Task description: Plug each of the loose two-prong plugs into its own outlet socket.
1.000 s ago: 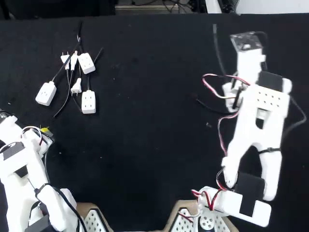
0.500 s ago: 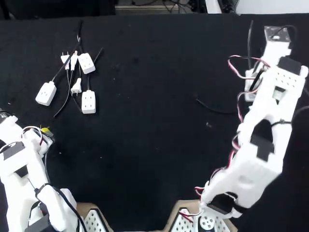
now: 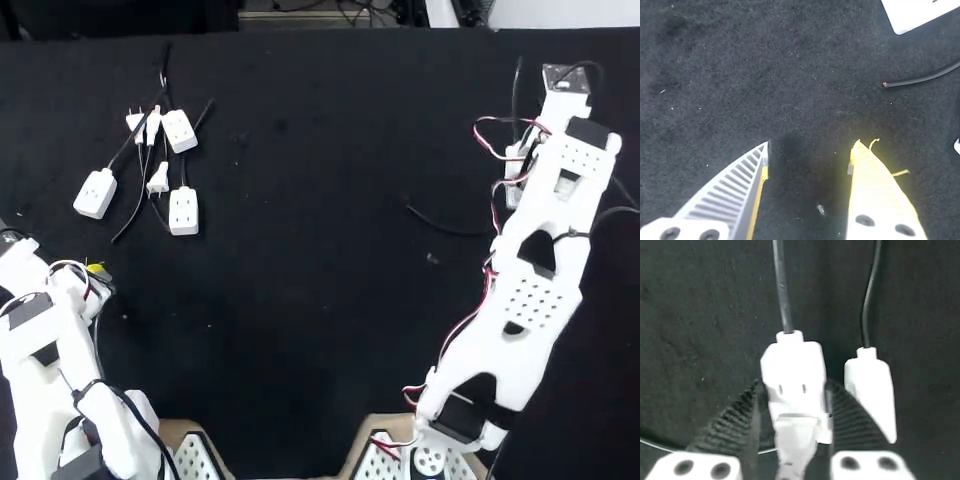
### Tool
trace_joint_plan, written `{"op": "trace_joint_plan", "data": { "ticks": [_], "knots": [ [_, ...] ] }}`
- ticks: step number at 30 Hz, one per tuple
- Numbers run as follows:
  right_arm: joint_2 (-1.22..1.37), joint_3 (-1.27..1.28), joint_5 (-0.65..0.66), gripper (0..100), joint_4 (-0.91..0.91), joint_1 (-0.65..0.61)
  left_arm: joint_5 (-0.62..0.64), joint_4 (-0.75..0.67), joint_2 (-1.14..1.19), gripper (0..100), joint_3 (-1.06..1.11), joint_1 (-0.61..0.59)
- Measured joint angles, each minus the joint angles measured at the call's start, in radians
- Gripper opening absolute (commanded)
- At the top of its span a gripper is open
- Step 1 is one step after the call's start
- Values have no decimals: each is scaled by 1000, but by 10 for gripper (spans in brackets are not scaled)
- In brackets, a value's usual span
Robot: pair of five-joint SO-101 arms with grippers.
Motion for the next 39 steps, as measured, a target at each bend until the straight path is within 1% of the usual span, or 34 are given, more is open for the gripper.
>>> {"op": "trace_joint_plan", "data": {
  "ticks": [13, 16, 21, 26, 28, 30, 34, 36, 39],
  "knots": [
    [40, -463, 0, 223, 295, -23, 0, 0, 0, 260, 0, 0],
    [40, -568, -23, 223, 358, -26, 0, 0, 0, 260, 0, 0],
    [40, -690, -89, 222, 382, -29, 0, 0, 0, 260, 0, 0],
    [38, -706, -98, 222, 384, -29, 0, 0, 0, 260, 0, 0],
    [3, -666, -98, 222, 385, -29, 0, 0, 0, 260, 0, 0],
    [-84, -578, -98, 222, 385, -29, 0, 0, 0, 260, 0, 0],
    [-373, -304, -98, 222, 385, -38, 0, 0, 0, 260, 0, 0],
    [-539, -137, -98, 222, 385, -69, 0, 0, 0, 260, 0, 0],
    [-766, 120, -98, 222, 385, -152, 0, 0, 0, 260, 0, 0]
  ]
}}
